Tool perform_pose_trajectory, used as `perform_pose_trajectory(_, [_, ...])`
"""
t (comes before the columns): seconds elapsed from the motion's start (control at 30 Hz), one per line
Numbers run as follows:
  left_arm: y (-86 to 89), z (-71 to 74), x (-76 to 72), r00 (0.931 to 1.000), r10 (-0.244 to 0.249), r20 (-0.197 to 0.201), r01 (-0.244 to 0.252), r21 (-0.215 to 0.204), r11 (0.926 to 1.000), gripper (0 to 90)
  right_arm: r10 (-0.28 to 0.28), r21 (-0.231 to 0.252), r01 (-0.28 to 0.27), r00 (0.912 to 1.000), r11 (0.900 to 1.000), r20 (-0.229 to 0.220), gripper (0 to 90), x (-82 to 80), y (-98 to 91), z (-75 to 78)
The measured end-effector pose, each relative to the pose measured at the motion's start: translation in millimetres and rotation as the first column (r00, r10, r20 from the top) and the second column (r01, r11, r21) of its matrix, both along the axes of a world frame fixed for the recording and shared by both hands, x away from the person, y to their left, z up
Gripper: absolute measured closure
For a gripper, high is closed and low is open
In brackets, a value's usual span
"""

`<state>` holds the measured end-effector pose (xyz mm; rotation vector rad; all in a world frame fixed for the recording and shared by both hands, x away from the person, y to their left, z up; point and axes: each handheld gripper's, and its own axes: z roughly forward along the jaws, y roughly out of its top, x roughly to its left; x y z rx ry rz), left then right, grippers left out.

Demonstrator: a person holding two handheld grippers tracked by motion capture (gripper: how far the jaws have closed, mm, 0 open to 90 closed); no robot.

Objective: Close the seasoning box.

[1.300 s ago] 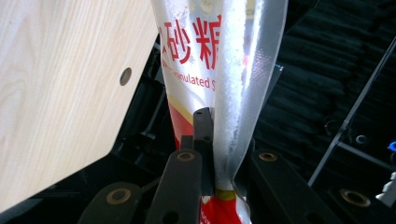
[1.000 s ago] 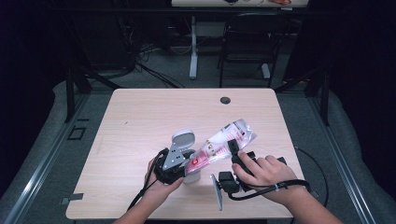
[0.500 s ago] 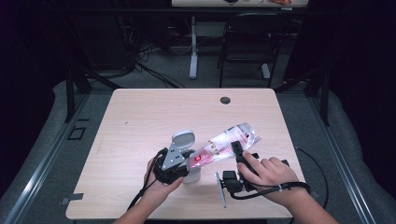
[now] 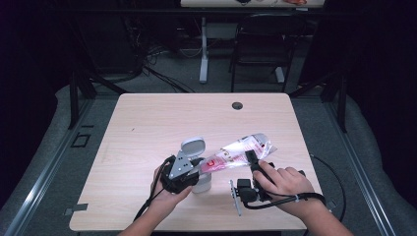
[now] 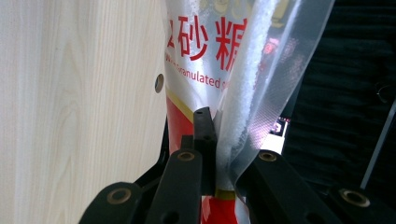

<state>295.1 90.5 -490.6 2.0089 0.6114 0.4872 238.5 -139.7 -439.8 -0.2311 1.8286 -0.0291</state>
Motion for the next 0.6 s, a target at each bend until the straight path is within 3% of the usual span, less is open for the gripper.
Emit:
perform_pose_trajectory(0.33, [1.4,2.0,-0.3,1.0,0.001,0.004,-0.001,-0.001,1.0,70.0,-0.006,0.061,0.007,0.9996,0.9981,-0.028,86.1,1.8,-3.6,-6.0])
perform_pose_trajectory(0.6, [3.5,4.2,-0.6,1.0,-0.002,0.01,0.002,-0.009,1.0,70.2,-0.021,0.081,0.024,0.9989,0.9964,-0.042,86.1,2.2,-4.2,-6.4])
